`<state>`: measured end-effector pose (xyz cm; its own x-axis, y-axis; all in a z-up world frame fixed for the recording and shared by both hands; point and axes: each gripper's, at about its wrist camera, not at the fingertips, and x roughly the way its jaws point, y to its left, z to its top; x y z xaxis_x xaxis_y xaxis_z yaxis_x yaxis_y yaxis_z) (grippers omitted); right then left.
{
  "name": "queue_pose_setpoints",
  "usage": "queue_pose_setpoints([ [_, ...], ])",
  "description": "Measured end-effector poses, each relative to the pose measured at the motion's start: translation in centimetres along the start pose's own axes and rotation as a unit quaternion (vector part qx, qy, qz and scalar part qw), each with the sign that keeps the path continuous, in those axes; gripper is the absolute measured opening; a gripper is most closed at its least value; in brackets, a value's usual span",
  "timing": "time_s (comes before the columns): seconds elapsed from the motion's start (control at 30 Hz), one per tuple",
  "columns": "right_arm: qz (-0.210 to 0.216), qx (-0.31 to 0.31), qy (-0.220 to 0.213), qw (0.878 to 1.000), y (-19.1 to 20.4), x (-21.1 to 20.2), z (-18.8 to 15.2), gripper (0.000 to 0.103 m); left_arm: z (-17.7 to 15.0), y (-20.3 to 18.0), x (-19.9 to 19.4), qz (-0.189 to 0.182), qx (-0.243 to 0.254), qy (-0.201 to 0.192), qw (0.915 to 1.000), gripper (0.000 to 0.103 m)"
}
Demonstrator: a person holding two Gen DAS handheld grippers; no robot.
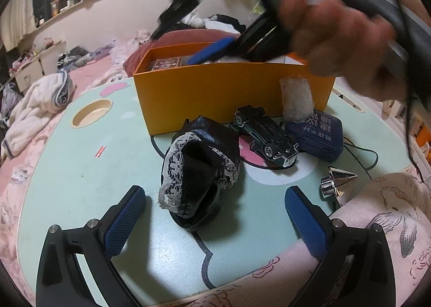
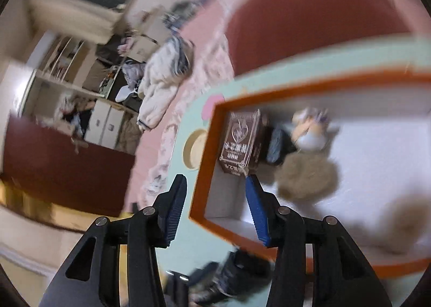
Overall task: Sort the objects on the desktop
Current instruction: 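Reach into the orange box and grasp the brown card box with the right tool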
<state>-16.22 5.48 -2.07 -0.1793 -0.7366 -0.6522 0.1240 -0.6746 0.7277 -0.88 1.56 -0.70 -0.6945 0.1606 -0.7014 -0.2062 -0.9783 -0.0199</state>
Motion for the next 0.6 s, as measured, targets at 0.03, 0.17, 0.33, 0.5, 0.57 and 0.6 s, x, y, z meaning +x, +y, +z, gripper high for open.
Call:
queue_pose_setpoints([
  [0.03, 0.012, 0.029, 0.015, 0.999, -0.6, 1.2, 0.4, 0.047, 0.0, 0.0, 0.0, 0.0, 0.0, 0.0, 1.0, 0.103],
  [0.17, 0.019, 0.083, 0.033, 0.996, -1.5, 3.4, 1.7, 0.047, 0.1, 0.0, 0.0, -0.001, 0.0, -0.001, 1.0, 0.103],
  [0.33, 0.028, 0.111, 0.021, 0.993, -1.7, 4.0, 2.4, 0.047, 0.2, 0.1, 0.0, -0.006, -0.001, -0.005, 1.0, 0.103],
  [0.5, 0.05, 0.098, 0.002, 0.994, -0.6, 3.6, 3.0, 0.014, 0.3, 0.0, 0.2, -0.006, -0.002, -0.006, 1.0, 0.103],
  [0.57, 0.037, 0.084, -0.009, 0.996, -0.1, 2.9, 3.2, 0.007, 0.2, 0.0, 0.1, -0.006, -0.003, -0.006, 1.0, 0.103],
  [0.6, 0.037, 0.078, -0.013, 0.996, 0.1, 2.7, 3.2, 0.005, 0.2, 0.0, 0.1, -0.006, -0.003, -0.006, 1.0, 0.103],
])
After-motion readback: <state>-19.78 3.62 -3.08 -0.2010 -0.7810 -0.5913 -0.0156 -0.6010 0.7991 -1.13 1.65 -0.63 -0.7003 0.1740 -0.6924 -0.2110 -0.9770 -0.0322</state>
